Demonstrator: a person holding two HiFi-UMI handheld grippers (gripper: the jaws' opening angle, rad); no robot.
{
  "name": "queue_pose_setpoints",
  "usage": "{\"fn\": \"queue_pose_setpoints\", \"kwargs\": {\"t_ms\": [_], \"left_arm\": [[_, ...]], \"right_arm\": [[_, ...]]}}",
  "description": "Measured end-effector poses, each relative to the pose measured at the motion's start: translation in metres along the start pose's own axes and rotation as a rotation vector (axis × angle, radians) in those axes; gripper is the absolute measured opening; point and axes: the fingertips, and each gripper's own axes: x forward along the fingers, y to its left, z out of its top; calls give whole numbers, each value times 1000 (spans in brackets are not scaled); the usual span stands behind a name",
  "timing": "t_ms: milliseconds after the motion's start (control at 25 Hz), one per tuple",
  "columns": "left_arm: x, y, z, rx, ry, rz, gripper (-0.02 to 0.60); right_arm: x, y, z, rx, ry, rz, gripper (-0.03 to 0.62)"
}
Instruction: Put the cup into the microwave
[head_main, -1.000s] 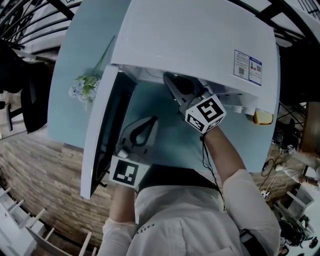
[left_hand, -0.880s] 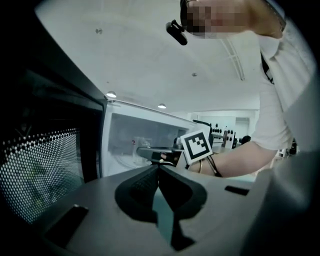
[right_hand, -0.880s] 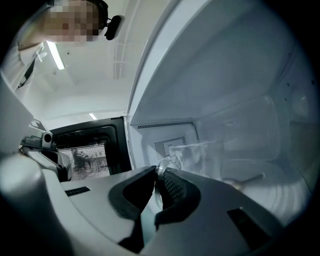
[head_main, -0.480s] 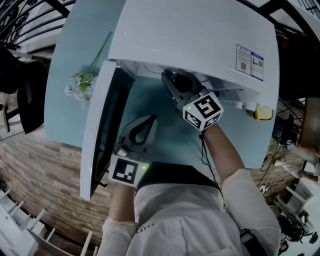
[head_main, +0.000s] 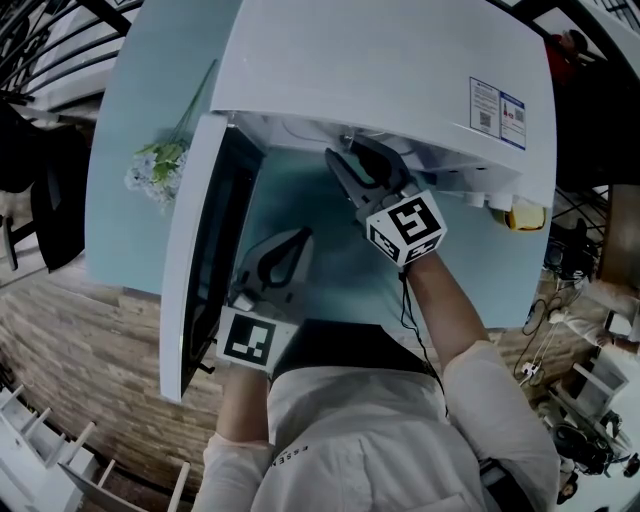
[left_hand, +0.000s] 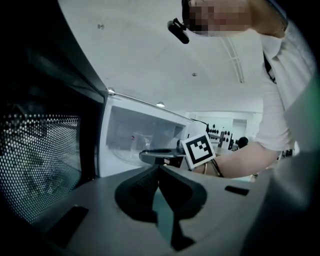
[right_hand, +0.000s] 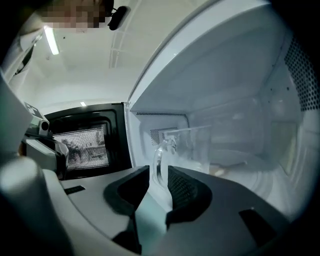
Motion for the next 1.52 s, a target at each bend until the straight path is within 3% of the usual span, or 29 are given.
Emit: {"fn": "queue_pose_setpoints", "kwargs": {"t_ms": [360,680,840,1240,1520], "left_arm": [[-5,-4,13,29,-10,-14,3],[-15,-23,51,104,-43,-67,3],[-27,-40,75,126,-68,-96,3],[-56,-68,133,259,-139,-135,3],[-72,-60,168,338,-225,-102,3]], "right_arm": [[-40,6,24,47,-56,-104,106],[-83,23,60,94,-101,-174,104],[-114,33,83,108,-128,-209,35],[-181,64,160,22,-213,-272,17],[-204,77,192,-48,-253,-280,17]]}}
